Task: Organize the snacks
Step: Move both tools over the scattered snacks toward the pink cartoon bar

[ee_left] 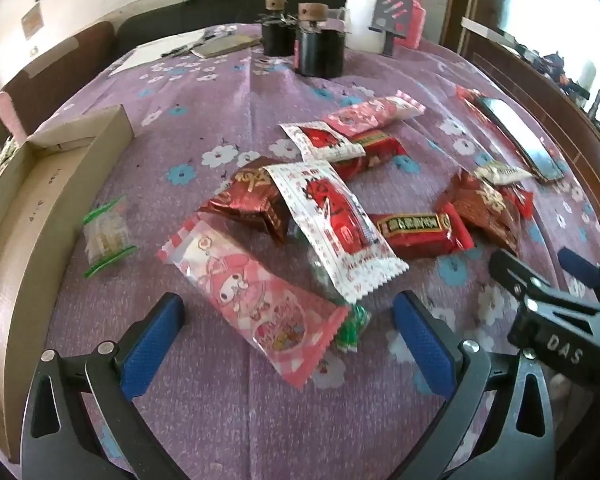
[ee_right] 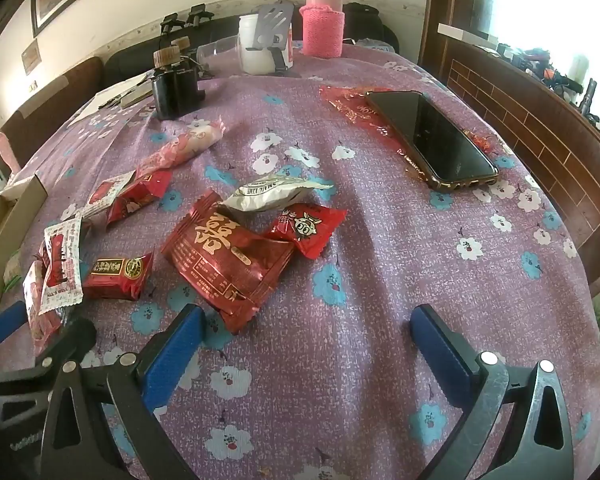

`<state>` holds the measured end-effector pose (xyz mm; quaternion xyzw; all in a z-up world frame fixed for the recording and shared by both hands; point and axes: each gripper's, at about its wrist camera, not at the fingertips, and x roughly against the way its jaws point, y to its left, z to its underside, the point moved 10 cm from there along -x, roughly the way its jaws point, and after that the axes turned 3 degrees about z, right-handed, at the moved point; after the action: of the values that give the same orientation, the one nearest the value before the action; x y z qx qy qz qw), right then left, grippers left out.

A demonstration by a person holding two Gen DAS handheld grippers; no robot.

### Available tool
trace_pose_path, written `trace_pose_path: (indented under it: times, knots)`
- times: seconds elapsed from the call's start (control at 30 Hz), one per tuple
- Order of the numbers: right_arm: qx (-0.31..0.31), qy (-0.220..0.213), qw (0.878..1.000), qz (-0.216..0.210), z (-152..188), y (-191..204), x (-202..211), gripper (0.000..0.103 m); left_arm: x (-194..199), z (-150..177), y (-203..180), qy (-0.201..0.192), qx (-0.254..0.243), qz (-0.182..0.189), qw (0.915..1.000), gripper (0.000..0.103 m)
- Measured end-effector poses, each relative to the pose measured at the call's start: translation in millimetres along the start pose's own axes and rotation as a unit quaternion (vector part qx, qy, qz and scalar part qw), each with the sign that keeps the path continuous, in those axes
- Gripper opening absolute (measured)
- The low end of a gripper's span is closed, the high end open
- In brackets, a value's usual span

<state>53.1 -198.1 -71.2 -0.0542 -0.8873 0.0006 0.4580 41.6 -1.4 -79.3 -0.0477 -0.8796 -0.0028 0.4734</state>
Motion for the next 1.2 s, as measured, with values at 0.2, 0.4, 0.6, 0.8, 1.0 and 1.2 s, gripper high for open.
trace_pose_path:
  times: [0.2, 0.4, 0.6, 0.8, 1.0, 1.2]
  knots:
    - [0.000, 0.000, 1.000, 0.000, 0.1, 0.0, -0.2, 0.103, 2.8, 4.4, -2.1, 0.007, -0.019, 0.011, 0.9997, 0.103]
    - [0.000, 0.000, 1.000, -0.001, 0.1, 0.0, -0.4, 0.103, 8.4, 12.4, -1.9, 0.015, -0.028, 0.019, 0.9993, 0.103]
    - [0.006, 0.019, 1.000, -0.006, -1.2, 0.3, -2.0, 0.103, 22.1, 32.9, 0.6, 0.041, -0.044, 0.041, 0.9973, 0.103]
    - [0.017, 0.035, 0.999, -0.007, 11.0, -0.5, 4.4, 0.103, 50.9, 45.8, 6.4, 0.031, 0.016, 0.151, 0.9879, 0.103]
    - [0.026, 0.038, 0.999, -0.009, 22.6, 0.6, 12.3, 0.103, 93.2, 39.7, 36.2, -0.041, 0.044, 0.169, 0.9837, 0.103]
    - [0.031, 0.062, 0.997, -0.017, 39.0, 0.4, 24.0, 0.103, 138.0, 26.7, 94.4, -0.100, 0.113, 0.196, 0.9689, 0.103]
